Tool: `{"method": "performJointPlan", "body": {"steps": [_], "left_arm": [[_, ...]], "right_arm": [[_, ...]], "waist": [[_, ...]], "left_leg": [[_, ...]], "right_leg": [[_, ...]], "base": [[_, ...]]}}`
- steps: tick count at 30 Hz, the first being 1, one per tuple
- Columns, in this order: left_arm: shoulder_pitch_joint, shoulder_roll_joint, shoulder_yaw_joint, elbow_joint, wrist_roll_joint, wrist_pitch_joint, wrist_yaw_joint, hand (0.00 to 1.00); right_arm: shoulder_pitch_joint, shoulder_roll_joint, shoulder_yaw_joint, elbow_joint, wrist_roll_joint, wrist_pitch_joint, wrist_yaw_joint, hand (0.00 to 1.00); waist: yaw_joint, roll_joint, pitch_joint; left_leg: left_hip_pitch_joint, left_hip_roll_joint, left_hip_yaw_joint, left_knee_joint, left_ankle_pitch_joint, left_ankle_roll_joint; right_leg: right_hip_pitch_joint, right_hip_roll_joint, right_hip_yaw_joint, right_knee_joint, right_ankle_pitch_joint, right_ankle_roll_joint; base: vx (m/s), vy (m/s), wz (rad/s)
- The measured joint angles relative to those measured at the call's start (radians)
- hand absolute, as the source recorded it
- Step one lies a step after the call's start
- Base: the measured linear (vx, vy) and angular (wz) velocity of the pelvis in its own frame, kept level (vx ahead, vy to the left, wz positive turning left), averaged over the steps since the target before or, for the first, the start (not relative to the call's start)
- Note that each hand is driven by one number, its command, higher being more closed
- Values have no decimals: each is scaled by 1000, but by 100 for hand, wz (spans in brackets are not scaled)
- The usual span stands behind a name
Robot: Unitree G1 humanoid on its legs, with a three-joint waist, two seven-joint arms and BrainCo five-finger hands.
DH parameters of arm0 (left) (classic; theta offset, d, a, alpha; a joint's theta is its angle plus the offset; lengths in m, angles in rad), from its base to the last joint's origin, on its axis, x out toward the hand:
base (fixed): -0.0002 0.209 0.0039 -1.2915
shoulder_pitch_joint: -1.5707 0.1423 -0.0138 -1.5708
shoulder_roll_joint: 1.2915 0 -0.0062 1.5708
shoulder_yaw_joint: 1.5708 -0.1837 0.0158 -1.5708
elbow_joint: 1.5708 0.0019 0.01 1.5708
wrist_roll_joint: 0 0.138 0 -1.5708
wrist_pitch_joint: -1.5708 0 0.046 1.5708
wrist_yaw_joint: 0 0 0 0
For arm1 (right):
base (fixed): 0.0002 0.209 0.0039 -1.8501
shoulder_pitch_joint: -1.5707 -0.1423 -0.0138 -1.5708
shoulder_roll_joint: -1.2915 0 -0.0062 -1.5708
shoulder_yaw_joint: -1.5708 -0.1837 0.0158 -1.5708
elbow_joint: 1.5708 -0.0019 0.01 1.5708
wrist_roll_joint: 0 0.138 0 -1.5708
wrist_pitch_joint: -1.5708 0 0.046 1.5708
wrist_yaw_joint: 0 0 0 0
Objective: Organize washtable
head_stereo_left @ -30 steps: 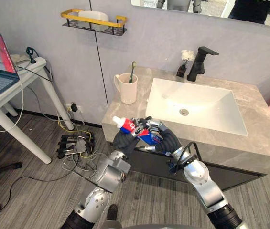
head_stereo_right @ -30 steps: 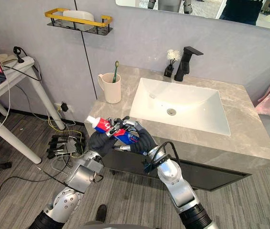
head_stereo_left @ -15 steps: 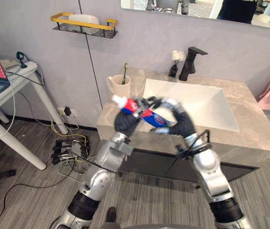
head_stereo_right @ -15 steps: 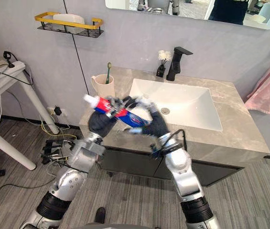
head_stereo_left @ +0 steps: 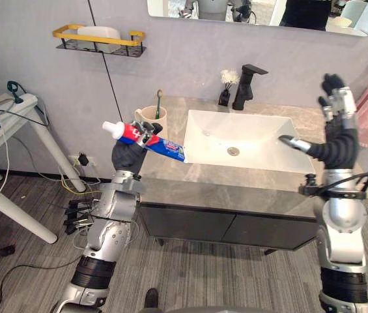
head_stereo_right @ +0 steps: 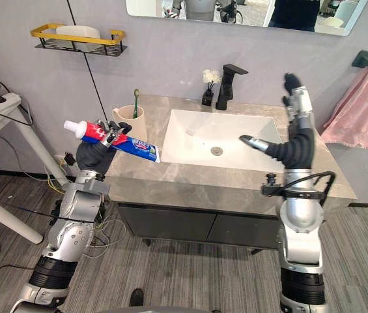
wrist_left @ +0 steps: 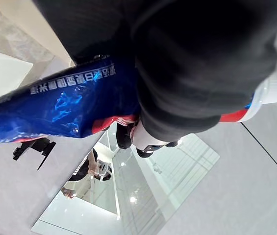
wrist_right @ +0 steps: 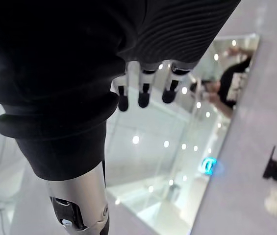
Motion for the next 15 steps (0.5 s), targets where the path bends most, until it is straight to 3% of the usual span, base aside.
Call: {"method": "performJointPlan", "body": {"steps": [4, 8, 11, 15], "left_arm": [[-51, 3, 16, 32, 26, 0, 27, 100], [-242, 74, 23, 89, 103, -1, 85, 100], [-459, 165, 20, 204, 175, -11, 123, 100], [-651, 234, -10, 281, 251, -28, 151, 100]], "right_arm": [[26, 76, 49, 67, 174, -12, 1, 0], [165, 127, 272, 139, 363, 12, 62, 0], [324, 131, 525, 140, 483, 69, 162, 0], [420, 149, 640, 206, 571, 125, 277, 0]], "waist": [[-10, 2, -5], [-6, 2, -5], [-5, 0, -6], [-11, -25, -10]], "left_leg": [[0, 2, 3, 0, 2, 2], [-7, 10, 10, 0, -1, -1], [-23, 15, 10, 0, -1, -1], [-42, 15, 8, 0, -1, -1]], "right_leg": [[-3, 1, 4, 1, 0, -1], [-18, 8, 13, 2, 3, -5], [-34, 14, 14, 3, 4, -6], [-51, 15, 14, 3, 6, -8]], "base": [[-5, -6, -3], [-12, -22, -8], [0, 0, 0], [17, -9, 0]]}}
